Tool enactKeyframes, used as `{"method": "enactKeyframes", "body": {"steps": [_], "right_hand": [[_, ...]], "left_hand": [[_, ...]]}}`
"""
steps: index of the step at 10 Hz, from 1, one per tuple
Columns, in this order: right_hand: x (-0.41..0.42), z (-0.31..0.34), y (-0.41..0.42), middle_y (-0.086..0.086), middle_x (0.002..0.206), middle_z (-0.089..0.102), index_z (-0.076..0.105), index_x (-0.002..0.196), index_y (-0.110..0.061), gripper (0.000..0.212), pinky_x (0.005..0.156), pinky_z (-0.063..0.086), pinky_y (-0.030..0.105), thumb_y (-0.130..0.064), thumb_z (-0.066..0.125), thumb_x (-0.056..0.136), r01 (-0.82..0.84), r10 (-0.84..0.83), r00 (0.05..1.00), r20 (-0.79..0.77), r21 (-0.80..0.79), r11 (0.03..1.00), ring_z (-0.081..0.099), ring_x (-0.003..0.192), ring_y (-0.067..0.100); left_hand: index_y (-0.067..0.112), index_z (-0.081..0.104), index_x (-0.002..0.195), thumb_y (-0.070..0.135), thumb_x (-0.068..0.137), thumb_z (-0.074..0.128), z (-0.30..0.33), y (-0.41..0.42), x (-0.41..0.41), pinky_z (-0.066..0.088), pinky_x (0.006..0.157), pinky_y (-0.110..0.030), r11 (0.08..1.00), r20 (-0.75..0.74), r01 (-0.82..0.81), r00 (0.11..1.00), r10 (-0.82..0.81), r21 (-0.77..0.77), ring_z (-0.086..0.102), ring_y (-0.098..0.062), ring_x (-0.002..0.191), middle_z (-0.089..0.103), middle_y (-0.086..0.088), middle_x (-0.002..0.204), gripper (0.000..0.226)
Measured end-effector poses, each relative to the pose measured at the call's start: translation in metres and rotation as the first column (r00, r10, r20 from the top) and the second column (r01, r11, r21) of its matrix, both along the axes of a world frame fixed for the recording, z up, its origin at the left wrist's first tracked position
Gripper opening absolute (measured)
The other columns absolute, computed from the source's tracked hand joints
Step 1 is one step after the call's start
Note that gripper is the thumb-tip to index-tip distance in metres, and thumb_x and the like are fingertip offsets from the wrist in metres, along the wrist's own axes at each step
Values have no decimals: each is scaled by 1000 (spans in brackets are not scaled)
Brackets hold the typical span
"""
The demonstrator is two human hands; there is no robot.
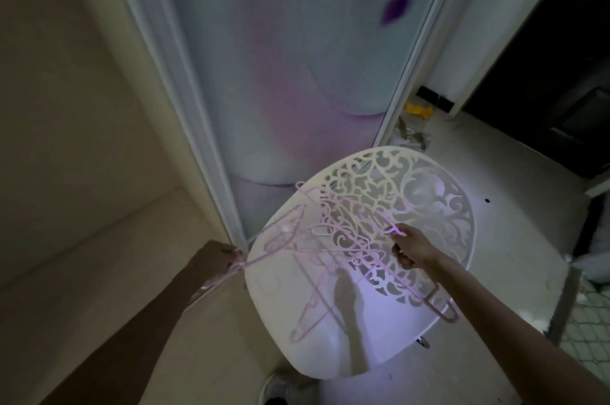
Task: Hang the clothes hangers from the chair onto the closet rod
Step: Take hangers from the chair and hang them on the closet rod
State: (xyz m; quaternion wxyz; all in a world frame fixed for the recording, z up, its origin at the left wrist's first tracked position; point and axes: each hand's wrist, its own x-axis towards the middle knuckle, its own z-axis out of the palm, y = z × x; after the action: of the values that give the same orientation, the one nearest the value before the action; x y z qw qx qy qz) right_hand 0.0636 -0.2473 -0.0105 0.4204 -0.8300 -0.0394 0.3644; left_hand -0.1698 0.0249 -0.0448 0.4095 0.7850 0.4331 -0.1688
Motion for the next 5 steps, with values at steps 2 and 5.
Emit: {"method": "enactKeyframes", "body": {"steps": [2, 5], "right_hand": [[-56, 38, 24, 11, 51, 41, 49, 105, 1, 24, 28, 21, 8, 0, 26, 98, -241, 244, 964, 104, -43, 970, 31, 17, 6], [-186, 106, 138, 6, 56, 37, 45, 81, -14, 27, 34, 23, 6, 0, 26, 95, -583, 584, 812, -9, 37, 812, 30, 21, 5]], "left_hand": [[4, 65, 113, 6, 94, 50, 62, -32, -100, 33, 28, -11, 948, -31, -251, 968, 250, -197, 40, -1, 19, 59, -6, 63, 24], [10, 50, 70, 13, 97, 44, 141, -19, -243, 30, 27, -6, 724, 81, -528, 781, 619, -444, 41, -1, 20, 58, -23, 43, 27]]}}
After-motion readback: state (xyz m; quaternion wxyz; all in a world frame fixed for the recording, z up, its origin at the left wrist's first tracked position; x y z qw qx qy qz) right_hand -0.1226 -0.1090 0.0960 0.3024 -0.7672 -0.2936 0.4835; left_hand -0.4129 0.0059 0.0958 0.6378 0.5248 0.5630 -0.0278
